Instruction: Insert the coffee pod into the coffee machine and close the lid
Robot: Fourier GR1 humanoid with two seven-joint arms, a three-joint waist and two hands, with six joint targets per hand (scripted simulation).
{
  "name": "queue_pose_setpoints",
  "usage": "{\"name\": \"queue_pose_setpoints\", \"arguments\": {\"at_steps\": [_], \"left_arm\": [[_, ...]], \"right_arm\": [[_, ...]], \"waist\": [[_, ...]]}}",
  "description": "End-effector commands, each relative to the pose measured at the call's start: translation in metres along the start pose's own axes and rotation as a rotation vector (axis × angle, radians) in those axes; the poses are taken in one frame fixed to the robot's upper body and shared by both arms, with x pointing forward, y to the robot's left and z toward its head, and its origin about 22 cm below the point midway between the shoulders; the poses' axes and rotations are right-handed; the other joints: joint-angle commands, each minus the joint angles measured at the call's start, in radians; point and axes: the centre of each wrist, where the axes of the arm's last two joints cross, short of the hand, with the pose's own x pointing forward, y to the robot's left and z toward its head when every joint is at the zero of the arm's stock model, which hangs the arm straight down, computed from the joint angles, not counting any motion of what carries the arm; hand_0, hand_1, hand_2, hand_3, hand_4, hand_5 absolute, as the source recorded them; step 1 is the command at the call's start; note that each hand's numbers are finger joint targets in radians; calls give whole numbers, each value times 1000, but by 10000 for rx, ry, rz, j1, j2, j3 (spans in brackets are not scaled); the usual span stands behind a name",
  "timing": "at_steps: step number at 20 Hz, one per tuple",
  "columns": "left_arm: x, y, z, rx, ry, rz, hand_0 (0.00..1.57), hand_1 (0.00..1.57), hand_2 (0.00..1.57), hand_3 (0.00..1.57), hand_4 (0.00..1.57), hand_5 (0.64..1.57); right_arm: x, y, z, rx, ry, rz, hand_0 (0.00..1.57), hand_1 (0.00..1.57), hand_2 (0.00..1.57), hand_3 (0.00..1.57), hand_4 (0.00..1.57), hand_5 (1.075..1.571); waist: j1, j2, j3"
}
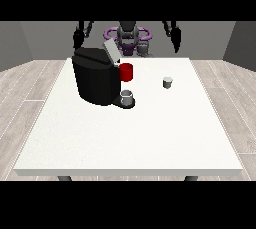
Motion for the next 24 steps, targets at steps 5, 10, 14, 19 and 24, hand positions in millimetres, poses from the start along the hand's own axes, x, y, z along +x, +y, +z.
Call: {"name": "queue_pose_setpoints", "arguments": {"at_steps": [5, 10, 14, 19, 24], "left_arm": [[4, 3, -7, -1081, -1412, 265, 0, 0, 0, 0, 240, 1571], [4, 29, -6, -1414, -1280, -1184, 0, 0, 0, 0, 320, 1571], [18, 47, -29, -1461, -1473, -2380, 0, 0, 0, 0, 0, 1571], [24, 78, -63, -806, -787, -2504, 0, 0, 0, 0, 0, 1571], [4, 90, -73, -853, -144, -3047, 0, 0, 0, 0, 0, 1571]], "right_arm": [[-15, 9, 3, 539, 575, -102, 0, 0, 0, 0, 128, 1571], [-11, 23, 4, -1248, -751, -823, 0, 0, 0, 0, 94, 1571], [-5, 11, -9, -918, -998, -783, 0, 0, 0, 0, 267, 1571], [25, 38, -19, -511, -1765, -934, 0, 0, 0, 0, 174, 1571], [39, 32, -17, -210, -1547, -1013, 0, 0, 0, 0, 192, 1571]], "waist": [[216, -172, -119], [-86, -301, -117], [-235, 248, -116], [-1040, 953, -121], [-1297, 955, -122]]}}
